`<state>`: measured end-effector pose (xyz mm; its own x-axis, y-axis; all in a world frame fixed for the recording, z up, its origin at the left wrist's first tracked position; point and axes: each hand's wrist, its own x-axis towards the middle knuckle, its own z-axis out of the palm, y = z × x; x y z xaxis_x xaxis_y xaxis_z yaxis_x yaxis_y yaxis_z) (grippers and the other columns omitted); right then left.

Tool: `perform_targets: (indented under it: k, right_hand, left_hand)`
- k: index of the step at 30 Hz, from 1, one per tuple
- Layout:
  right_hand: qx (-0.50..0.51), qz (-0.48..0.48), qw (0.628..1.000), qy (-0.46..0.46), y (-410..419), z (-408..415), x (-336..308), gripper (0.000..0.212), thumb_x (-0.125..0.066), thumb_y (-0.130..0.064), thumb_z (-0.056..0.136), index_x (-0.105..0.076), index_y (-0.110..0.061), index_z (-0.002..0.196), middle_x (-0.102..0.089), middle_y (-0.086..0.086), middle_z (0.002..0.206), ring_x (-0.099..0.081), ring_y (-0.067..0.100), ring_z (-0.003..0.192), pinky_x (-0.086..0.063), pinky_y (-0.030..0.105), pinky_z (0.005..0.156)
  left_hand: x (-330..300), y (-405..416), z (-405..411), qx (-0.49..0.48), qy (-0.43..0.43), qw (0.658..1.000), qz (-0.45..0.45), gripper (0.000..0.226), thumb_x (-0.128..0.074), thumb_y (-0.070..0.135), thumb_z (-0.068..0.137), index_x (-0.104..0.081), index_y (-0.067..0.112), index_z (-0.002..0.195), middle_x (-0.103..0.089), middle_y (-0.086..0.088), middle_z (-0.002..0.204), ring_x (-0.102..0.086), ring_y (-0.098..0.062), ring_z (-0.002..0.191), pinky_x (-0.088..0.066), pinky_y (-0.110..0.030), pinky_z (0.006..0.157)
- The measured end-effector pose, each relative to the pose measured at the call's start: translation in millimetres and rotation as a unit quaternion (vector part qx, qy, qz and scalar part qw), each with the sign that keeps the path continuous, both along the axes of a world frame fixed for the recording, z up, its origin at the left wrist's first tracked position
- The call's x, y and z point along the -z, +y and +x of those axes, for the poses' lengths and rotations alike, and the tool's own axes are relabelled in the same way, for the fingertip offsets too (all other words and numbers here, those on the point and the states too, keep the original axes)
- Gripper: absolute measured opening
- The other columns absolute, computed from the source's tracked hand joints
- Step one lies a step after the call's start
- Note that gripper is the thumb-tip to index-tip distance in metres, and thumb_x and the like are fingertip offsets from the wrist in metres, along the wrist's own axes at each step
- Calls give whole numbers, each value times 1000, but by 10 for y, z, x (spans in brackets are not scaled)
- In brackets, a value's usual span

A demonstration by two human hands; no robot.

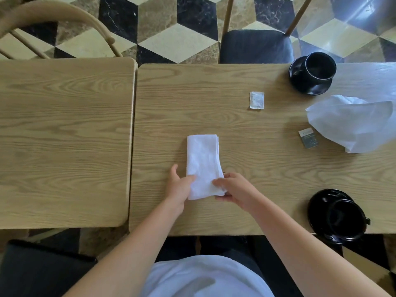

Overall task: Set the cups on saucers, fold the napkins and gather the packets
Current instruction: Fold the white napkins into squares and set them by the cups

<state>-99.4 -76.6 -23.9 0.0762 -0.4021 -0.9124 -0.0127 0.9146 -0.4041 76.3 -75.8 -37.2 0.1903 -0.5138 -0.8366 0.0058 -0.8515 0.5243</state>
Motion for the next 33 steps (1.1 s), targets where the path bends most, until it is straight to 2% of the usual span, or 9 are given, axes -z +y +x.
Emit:
perform_targets:
  k: [3,7,11,13,18,24,28,30,33]
  right_hand:
    - [27,-14,1000,1,42,-33,32,34,-62,-13,92,-55,-10,125,-71,14,112,-75,26,88,-63,35,68]
    - [21,-67,997,-36,-44,-132,28,46,-45,-11,94,-49,-39,131,-75,3,90,-74,22,78,-63,40,72]
    - [43,-62,988,-138,-196,-267,-9,36,-59,-21,89,-73,-18,122,-69,16,105,-73,31,91,-61,40,78]
    - [54,-45,979,-191,-243,-334,13,49,-75,-25,72,-73,-11,120,-70,20,115,-71,39,105,-60,42,83]
    - [-71,-71,981,-169,-288,-432,206,65,-48,12,81,-56,-17,139,-73,12,122,-69,28,115,-57,36,93]
    - [-244,-189,951,32,-374,-301,263,28,-67,-13,79,-73,-24,103,-68,11,87,-57,15,77,-47,34,71]
    - [-318,-307,886,140,-470,-244,298,25,-70,-2,83,-76,-13,105,-65,5,107,-56,16,99,-46,26,82]
    - [-312,-290,897,120,-519,-242,281,40,-66,5,83,-72,-9,120,-68,2,120,-62,14,105,-48,27,90]
    - [-292,-254,920,59,-541,-222,278,22,-63,1,88,-69,-4,108,-74,7,102,-61,12,85,-47,30,78]
  left_hand:
    - [8,48,50,21,19,999,-35,70,-57,30,88,-32,49,150,-55,7,142,-60,-19,122,-52,-44,102]
    - [-18,-68,178,72,88,992,-51,55,-42,13,81,-69,41,120,-77,2,94,-73,-14,76,-54,-23,56]
    - [-13,-181,307,200,115,970,-76,55,-39,-9,87,-60,18,132,-74,-2,107,-74,-7,87,-57,-20,69]
    - [20,-222,355,327,16,935,-135,55,-51,-14,92,-55,14,138,-70,4,107,-70,-2,88,-54,-15,78]
    - [156,-309,383,466,-228,815,-257,39,-63,8,87,-71,26,121,-52,4,90,-57,-24,85,-48,-35,72]
    - [257,-399,380,528,-302,697,-379,47,-78,-4,70,-74,10,115,-62,-12,128,-52,-39,116,-48,-50,96]
    - [269,-450,400,547,-211,716,-379,43,-68,-7,76,-70,9,115,-70,-6,118,-63,-31,109,-55,-46,88]
    - [282,-464,407,557,-184,725,-361,26,-60,3,83,-69,15,104,-70,1,100,-64,-24,91,-55,-46,73]
    - [314,-486,405,549,-155,740,-357,26,-60,-1,82,-72,14,99,-71,1,93,-64,-21,87,-53,-43,74]
